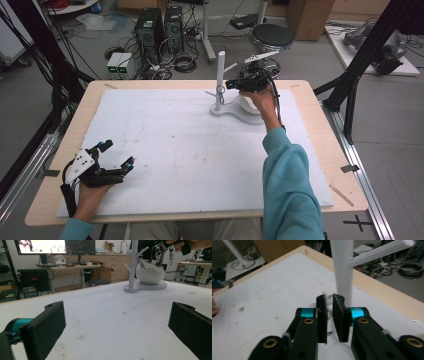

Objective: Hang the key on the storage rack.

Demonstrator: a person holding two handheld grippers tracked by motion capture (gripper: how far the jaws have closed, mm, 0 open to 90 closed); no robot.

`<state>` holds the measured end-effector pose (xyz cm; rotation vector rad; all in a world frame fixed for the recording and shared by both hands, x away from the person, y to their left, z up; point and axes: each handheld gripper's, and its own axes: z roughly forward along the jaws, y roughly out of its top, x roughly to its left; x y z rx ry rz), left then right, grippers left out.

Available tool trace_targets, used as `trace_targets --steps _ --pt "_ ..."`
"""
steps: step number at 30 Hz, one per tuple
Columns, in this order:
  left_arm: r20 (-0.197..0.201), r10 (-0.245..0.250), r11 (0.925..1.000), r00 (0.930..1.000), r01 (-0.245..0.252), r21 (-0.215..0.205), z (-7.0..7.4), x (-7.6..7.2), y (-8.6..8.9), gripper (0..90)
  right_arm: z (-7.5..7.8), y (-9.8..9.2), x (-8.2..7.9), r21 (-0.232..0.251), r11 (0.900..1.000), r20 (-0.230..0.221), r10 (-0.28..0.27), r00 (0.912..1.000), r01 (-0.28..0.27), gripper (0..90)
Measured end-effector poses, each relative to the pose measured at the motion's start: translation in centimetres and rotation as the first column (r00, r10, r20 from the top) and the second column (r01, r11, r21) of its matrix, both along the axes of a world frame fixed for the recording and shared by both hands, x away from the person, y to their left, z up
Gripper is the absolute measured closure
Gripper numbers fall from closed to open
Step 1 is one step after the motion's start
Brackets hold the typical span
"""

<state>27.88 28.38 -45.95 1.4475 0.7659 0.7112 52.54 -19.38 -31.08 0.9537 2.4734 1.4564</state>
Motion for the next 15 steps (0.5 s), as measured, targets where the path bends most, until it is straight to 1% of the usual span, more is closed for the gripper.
trace_targets --steps 1,2,3,4,5,7,9,10,11,12,13,14,15 --pt "0.0 0.0 1.0 1.0 0.0 -0.001 0.0 0.0 0.0 1.7 0.1 0.0 -0.1 0.002 1.0 -0.002 -0.005 1.0 0.005 75.9" --pt "0.0 0.0 1.0 1.0 0.0 0.0 0.0 0.0 0.0 1.7 0.1 0.0 0.0 -0.005 1.0 0.016 -0.007 0.9998 0.007 73.9" --pt "0.0 0.0 1.0 1.0 0.0 0.0 0.0 0.0 0.0 1.7 0.1 0.0 -0.1 -0.01 1.0 0.017 -0.015 0.9997 0.016 72.4" --pt "0.0 0.001 1.0 1.0 -0.001 -0.001 0.0 0.0 0.0 1.7 0.2 0.0 -0.2 -0.009 1.0 0.012 -0.02 0.9997 0.02 69.3" --pt "-0.001 0.0 1.0 1.0 0.0 -0.002 0.0 0.0 0.0 1.7 0.3 -0.1 -0.2 -0.006 0.999 0.02 -0.033 0.9993 0.033 65.4" --pt "0.001 0.003 1.0 1.0 -0.003 -0.001 0.0 0.0 0.0 1.7 0.5 -0.3 -0.4 0.003 0.999 0.023 -0.043 0.9988 0.043 58.5" --pt "0.001 0.008 1.0 1.0 -0.008 0.001 0.0 0.0 -0.1 1.7 0.6 -0.4 -0.6 0.032 0.998 0.016 -0.048 0.9987 0.048 47.6" --pt "0.0 0.009 1.0 1.0 -0.009 0.0 0.0 0.0 -0.1 1.7 0.6 -0.5 -0.8 0.043 0.998 0.031 -0.046 0.9985 0.045 42.3" --pt "0.0 0.009 1.0 1.0 -0.009 0.0 0.0 0.0 -0.1 1.7 0.7 -0.5 -1.1 0.05 0.997 0.034 -0.051 0.9981 0.05 34.7" --pt "-0.003 0.008 1.0 1.0 -0.008 -0.001 0.0 0.0 -0.1 1.7 0.7 -0.6 -1.3 0.039 0.998 0.022 -0.057 0.9981 0.057 23.6" --pt "-0.001 0.008 1.0 1.0 -0.008 -0.001 0.0 0.0 -0.1 1.7 0.8 -0.6 -1.6 0.023 0.997 0.013 -0.068 0.9976 0.068 16.7" --pt "0.0 0.006 1.0 1.0 -0.006 0.001 0.0 0.0 -0.1 1.7 1.0 -0.6 -1.8 0.008 0.997 0.009 -0.08 0.9968 0.08 11.0" --pt "0.001 0.004 1.0 1.0 -0.004 0.002 0.0 0.0 -0.1 1.7 1.3 -0.6 -2.3 -0.013 0.995 0.016 -0.095 0.9954 0.095 9.3"
